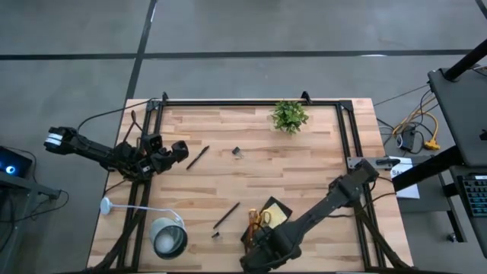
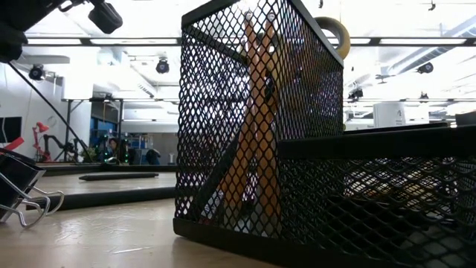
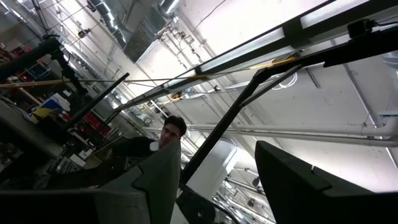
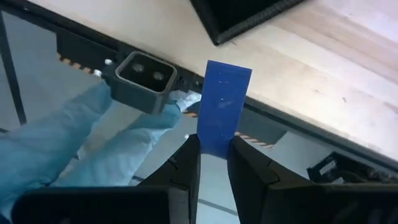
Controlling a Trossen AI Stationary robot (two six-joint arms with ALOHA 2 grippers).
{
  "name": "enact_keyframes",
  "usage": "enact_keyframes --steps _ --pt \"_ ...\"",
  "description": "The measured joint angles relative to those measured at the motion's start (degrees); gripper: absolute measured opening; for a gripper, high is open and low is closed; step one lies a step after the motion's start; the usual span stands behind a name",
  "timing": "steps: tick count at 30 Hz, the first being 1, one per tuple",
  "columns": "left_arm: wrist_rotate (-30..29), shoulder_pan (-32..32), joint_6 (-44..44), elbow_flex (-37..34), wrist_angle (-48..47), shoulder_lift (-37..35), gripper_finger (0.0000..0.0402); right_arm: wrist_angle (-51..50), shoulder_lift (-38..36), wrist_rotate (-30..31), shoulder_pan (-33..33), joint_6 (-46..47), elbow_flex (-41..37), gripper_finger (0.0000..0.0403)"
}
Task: Pick and place office supplies into organizer
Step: Put the eraser into the desk organizer
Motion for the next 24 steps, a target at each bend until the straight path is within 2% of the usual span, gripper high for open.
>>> enact_keyframes --steps 6,13,18,24 --pt "0.00 0.02 -0.05 0.04 0.07 -0.41 0.0191 -0.21 1.08 0.64 -3.36 -1.73 -0.22 0.0059" --pt "0.02 0.01 -7.15 0.04 -0.01 -0.90 0.0191 -2.34 0.95 -3.67 -4.73 -5.63 -0.74 0.0059" --pt "0.02 0.00 -7.33 0.04 0.00 -1.02 0.0191 -2.52 0.94 -3.73 -4.65 -6.95 -1.64 0.0059" --pt "0.02 0.02 -7.33 0.07 0.02 -1.37 0.0191 -2.55 0.86 -7.18 -5.70 -8.87 -5.45 0.0059"
